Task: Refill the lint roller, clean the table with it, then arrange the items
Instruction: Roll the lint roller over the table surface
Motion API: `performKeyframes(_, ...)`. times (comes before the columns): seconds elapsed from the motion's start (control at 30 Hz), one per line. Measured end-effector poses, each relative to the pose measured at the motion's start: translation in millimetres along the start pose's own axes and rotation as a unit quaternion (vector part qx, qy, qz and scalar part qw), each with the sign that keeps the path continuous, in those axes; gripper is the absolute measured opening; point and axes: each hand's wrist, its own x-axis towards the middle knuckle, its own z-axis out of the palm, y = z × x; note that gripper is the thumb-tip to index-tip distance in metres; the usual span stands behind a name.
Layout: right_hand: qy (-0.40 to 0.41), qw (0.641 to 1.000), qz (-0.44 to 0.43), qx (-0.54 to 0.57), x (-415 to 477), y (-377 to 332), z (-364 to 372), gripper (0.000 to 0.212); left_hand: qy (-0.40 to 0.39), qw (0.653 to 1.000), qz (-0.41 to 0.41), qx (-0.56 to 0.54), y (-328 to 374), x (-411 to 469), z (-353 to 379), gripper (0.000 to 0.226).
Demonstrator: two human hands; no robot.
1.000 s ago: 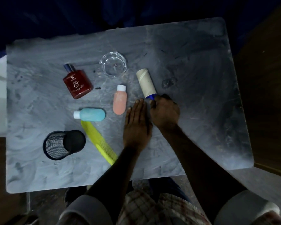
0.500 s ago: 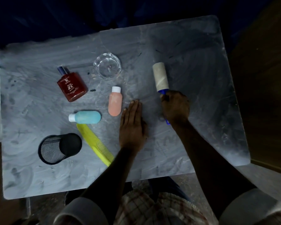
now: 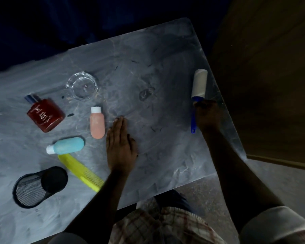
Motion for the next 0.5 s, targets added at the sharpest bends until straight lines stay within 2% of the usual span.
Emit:
performKeyframes(0.1, 0.044, 0.999, 0.024, -0.018, 2, 18, -14, 0.034, 0.006, 1.0, 0.003, 0.002, -2, 0, 2, 0.062)
performKeyframes(0.27, 0.046, 0.996, 0.069, -0.013, 4, 31, -32, 0.036, 0.011, 1.0, 0.008, 0.002, -3, -1, 5, 0.059)
performKeyframes(0.5, 0.066, 0.995, 0.008, -0.069, 6, 30, -17, 0.037, 0.014, 1.0, 0.007, -0.002, -3, -2, 5, 0.058)
